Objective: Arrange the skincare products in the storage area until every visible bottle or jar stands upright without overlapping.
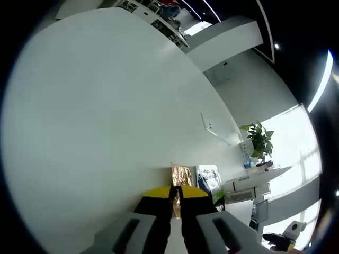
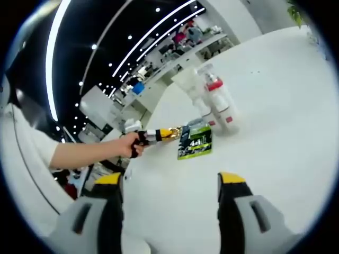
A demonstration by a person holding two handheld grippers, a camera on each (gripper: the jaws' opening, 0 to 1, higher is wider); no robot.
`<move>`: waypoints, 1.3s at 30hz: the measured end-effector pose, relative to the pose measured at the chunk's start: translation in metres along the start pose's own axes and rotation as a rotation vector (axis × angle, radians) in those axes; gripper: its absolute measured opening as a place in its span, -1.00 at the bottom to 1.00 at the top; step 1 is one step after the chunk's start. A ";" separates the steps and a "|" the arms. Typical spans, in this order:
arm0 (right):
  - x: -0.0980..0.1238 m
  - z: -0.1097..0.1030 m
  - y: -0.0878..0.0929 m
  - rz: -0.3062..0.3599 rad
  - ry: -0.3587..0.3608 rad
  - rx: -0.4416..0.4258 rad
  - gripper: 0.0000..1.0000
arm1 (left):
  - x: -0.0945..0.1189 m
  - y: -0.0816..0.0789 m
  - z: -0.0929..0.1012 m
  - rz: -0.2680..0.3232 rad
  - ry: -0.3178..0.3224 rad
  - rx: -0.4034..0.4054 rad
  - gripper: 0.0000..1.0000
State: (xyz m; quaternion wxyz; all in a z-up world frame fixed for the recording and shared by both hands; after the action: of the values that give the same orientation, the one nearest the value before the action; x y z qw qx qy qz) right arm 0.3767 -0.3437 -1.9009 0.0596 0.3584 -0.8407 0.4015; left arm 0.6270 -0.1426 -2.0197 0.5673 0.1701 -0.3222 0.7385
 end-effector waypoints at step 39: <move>0.002 -0.016 0.005 0.002 -0.038 0.041 0.41 | 0.032 -0.006 -0.002 -0.033 -0.189 -0.359 -0.23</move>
State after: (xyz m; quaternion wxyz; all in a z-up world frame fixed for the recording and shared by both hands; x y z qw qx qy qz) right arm 0.3693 -0.3312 -1.8931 0.0361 0.3663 -0.8336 0.4118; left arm 0.6234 -0.1174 -1.9996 0.5677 0.1400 -0.4975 0.6407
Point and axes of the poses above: the point that each gripper's makers call its tool centre point, and the gripper's own axes: x roughly backward along the fingers, z roughly to its right, y roughly out of its underside, the point moved 4 cm from there along x, roughly backward along the fingers, and after that the axes turned 4 degrees about -y, right-handed, at the moved point
